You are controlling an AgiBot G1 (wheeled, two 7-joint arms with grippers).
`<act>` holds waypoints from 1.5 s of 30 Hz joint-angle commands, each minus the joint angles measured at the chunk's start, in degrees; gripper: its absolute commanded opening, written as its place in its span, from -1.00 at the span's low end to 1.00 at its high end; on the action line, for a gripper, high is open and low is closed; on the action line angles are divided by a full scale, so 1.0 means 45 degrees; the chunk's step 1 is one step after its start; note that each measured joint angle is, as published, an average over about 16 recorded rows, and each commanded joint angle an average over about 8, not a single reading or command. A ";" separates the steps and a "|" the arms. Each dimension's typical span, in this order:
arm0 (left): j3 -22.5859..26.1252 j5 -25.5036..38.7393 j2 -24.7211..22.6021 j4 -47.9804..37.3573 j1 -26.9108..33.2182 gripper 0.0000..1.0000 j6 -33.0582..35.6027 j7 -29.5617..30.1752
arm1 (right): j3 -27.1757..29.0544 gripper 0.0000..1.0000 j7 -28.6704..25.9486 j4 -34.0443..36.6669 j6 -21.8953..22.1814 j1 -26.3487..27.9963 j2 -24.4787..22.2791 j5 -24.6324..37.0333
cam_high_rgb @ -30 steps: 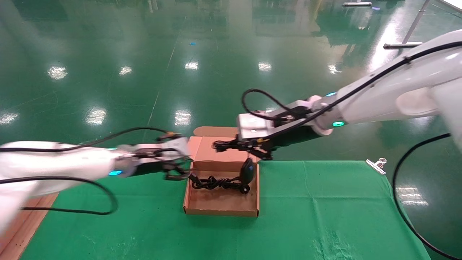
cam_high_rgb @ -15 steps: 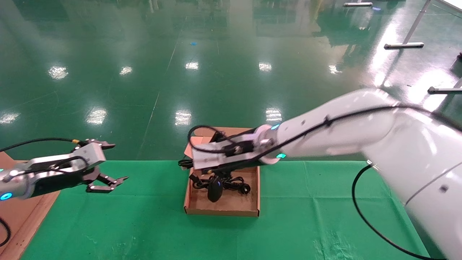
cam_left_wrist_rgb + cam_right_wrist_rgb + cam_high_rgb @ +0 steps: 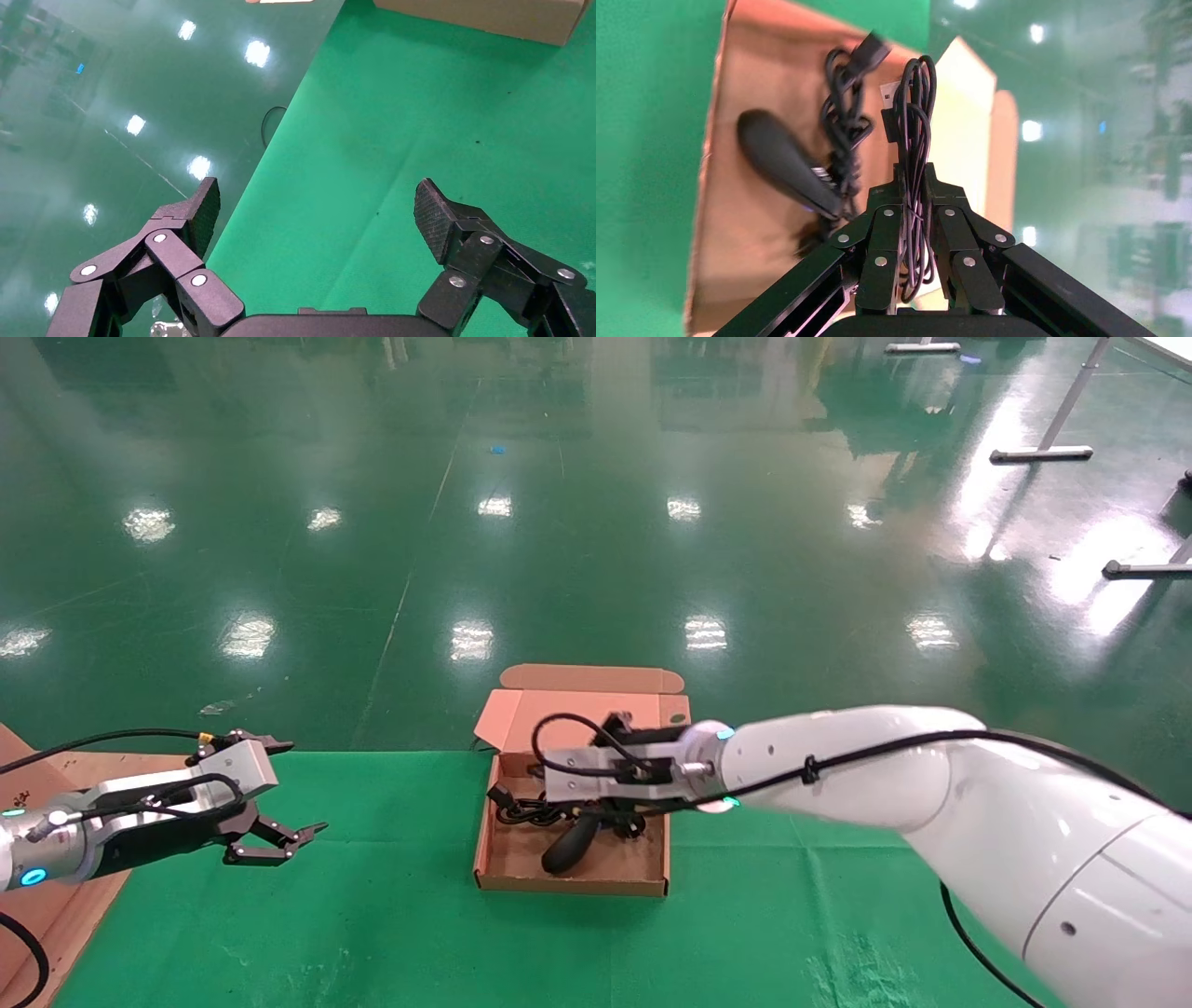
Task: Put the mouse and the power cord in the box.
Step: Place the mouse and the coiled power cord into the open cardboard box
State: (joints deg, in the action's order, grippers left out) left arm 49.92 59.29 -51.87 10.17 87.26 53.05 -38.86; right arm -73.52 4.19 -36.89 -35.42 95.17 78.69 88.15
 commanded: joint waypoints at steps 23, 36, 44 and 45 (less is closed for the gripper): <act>-0.0407 -0.0232 0.0159 0.0664 -0.0279 1.00 0.0402 0.0518 | 0.0456 1.00 -0.0244 -0.0253 -0.0427 -0.0442 -0.0471 -0.0538; -0.2023 -0.1057 0.0972 0.3709 -0.1511 1.00 0.1956 0.2900 | 0.3236 1.00 -0.0938 -0.2036 -0.2851 -0.2027 -0.2554 -0.2738; -0.3024 -0.1569 0.1476 0.5595 -0.2274 1.00 0.2919 0.4376 | 0.4958 1.00 -0.1368 -0.3140 -0.4353 -0.3010 -0.3845 -0.4101; -0.3151 -0.1634 0.1539 0.5833 -0.2370 1.00 0.3040 0.4563 | 0.5176 1.00 -0.1422 -0.3280 -0.4543 -0.3134 -0.4008 -0.4273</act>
State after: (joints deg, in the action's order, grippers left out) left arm 35.75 51.94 -44.95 36.41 76.60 66.72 -18.34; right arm -50.24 -2.21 -51.64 -55.85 81.08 60.67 68.93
